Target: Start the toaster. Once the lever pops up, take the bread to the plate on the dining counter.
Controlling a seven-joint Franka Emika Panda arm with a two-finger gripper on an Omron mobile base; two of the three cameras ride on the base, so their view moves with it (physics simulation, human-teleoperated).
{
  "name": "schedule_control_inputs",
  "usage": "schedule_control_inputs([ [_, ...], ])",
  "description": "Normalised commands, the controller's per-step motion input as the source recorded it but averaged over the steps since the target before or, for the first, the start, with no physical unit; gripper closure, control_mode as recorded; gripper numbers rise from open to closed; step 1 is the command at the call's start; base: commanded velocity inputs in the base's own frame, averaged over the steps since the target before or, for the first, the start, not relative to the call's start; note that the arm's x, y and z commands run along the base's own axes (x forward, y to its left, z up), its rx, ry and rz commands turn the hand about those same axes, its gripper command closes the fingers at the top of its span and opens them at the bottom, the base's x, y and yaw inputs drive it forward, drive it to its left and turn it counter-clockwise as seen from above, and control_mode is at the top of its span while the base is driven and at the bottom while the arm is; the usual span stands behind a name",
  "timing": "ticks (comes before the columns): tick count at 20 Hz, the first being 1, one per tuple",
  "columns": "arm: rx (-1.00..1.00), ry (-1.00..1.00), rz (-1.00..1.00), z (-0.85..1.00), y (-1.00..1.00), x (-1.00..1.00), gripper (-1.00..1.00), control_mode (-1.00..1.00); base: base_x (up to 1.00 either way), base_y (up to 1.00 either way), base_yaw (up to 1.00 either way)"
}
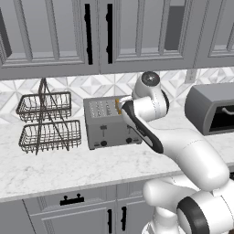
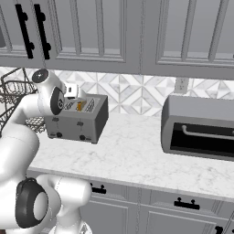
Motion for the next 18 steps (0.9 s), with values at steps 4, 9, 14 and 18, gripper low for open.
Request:
schedule_control_inputs([
  [4,0.00,0.00,0.00,0.00,0.00,0.00,-1.00,-1.00,0.00,0.00,0.00],
  [9,0.00,0.00,0.00,0.00,0.00,0.00,-1.00,-1.00,0.00,0.00,0.00],
  [14,0.00,0.00,0.00,0.00,0.00,0.00,-1.00,-1.00,0.00,0.00,0.00],
  [18,0.00,0.00,0.00,0.00,0.00,0.00,-1.00,-1.00,0.00,0.00,0.00],
])
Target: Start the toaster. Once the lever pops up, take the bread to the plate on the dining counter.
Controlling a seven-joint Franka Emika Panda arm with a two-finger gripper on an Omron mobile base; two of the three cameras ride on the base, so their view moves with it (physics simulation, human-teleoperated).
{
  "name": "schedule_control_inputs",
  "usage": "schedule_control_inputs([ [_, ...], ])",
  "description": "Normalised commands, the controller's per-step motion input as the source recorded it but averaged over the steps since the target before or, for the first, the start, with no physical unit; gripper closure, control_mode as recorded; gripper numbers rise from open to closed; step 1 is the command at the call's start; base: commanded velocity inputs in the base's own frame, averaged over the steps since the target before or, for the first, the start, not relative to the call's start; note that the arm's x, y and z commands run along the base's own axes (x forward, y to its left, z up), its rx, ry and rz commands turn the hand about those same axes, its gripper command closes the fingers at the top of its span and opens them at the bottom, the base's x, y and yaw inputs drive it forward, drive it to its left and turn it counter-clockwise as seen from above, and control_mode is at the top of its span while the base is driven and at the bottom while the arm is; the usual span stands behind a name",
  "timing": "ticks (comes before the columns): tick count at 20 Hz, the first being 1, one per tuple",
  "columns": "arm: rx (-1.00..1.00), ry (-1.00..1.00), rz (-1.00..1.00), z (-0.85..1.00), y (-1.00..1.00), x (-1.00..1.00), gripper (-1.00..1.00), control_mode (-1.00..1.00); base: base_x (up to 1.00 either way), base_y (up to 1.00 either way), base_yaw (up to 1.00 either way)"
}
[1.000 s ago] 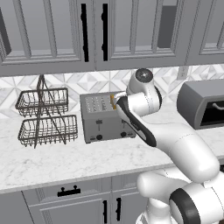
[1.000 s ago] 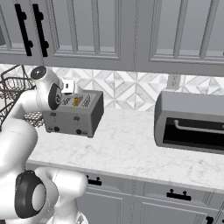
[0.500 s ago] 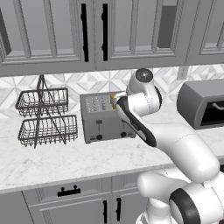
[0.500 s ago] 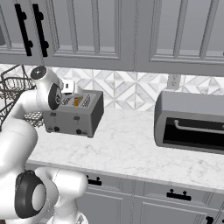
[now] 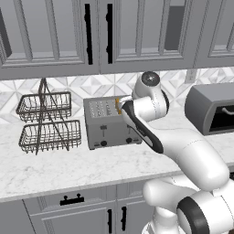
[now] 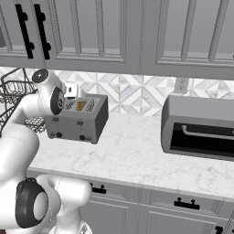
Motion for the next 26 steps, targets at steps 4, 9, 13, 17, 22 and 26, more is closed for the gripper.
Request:
schedule_control_inputs([
  [4,0.00,0.00,0.00,-0.07,0.00,0.00,-1.00,-1.00,0.00,0.00,0.00],
  [9,0.03,0.00,0.00,-0.27,0.02,0.08,-1.00,-1.00,0.00,0.00,0.00],
  [13,0.00,0.00,0.00,-0.25,0.09,0.10,-1.00,-1.00,0.00,0.00,0.00],
  [17,0.00,-0.01,0.00,-0.29,0.09,0.18,-1.00,-1.00,0.00,0.00,0.00],
  [22,0.00,-0.03,0.00,-0.08,0.06,0.13,-1.00,-1.00,0.00,0.00,0.00],
  [26,0.00,-0.03,0.00,0.00,0.01,0.03,-1.00,-1.00,0.00,0.00,0.00],
])
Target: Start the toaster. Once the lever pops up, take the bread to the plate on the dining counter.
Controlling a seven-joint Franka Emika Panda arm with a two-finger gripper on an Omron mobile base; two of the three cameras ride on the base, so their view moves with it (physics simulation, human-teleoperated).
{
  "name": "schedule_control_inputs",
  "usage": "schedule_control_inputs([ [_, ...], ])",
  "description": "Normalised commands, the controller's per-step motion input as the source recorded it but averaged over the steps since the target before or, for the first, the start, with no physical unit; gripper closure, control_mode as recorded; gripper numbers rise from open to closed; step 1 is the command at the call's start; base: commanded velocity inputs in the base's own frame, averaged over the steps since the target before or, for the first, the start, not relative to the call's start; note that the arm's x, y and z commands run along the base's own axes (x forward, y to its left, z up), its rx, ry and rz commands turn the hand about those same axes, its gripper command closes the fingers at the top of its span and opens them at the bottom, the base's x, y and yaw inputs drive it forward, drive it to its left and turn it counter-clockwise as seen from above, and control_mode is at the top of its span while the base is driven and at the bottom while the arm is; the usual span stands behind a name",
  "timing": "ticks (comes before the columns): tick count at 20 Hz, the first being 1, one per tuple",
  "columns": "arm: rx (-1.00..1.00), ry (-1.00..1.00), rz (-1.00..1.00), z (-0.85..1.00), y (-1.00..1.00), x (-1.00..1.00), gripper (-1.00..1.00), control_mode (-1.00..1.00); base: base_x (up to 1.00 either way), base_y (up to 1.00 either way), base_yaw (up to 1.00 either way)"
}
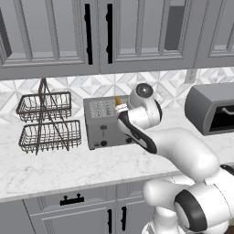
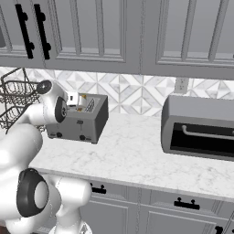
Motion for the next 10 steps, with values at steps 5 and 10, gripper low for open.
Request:
schedule_control_inputs([
  [5,0.00,-0.02,0.00,0.01,0.00,0.01,-1.00,-1.00,0.00,0.00,0.00],
  [10,0.02,-0.05,0.00,0.04,0.00,0.00,-1.00,-1.00,0.00,0.00,0.00],
])
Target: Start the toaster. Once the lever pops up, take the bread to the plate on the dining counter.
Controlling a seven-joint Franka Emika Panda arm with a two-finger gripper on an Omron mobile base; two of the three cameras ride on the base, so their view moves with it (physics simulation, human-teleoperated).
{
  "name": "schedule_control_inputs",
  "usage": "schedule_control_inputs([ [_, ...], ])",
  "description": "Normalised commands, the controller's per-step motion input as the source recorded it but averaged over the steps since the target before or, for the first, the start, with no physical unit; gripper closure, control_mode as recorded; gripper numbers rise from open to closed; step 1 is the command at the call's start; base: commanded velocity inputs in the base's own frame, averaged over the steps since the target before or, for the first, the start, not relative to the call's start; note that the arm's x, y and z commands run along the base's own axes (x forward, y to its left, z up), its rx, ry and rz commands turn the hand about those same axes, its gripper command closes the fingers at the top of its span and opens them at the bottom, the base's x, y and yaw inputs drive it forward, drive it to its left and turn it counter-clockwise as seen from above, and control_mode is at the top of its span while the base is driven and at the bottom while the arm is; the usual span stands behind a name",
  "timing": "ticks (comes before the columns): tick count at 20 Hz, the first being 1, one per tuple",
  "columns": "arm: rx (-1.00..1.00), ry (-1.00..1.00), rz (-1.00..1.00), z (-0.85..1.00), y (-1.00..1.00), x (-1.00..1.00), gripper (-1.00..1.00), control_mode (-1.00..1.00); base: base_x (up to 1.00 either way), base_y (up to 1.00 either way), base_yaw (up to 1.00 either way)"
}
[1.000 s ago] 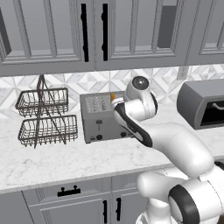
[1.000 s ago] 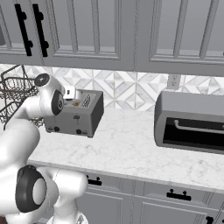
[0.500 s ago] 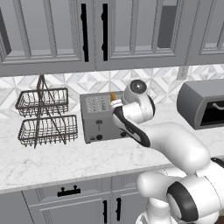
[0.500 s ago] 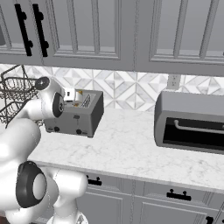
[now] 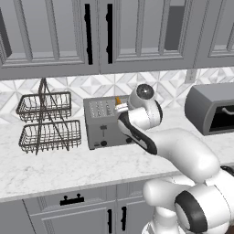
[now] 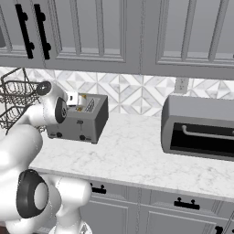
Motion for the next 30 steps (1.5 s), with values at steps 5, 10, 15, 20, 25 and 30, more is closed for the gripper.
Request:
schedule_control_inputs([
  [5,0.03,-0.06,0.02,0.09,0.00,-0.11,-1.00,-1.00,0.00,0.00,0.00],
  [10,0.00,0.00,0.05,0.00,0.02,-0.07,-1.00,-1.00,0.00,0.00,0.00],
  [15,0.00,0.00,0.04,-0.02,0.02,0.08,-1.00,-1.00,0.00,0.00,0.00],
  [20,0.00,0.00,0.00,-0.04,0.07,0.28,-1.00,-1.00,0.00,0.00,0.00],
  [25,0.00,0.00,0.00,-0.18,0.09,0.28,-1.00,-1.00,0.00,0.00,0.00],
  [30,0.00,0.00,0.00,-0.23,0.01,0.26,-1.00,-1.00,0.00,0.00,0.00],
])
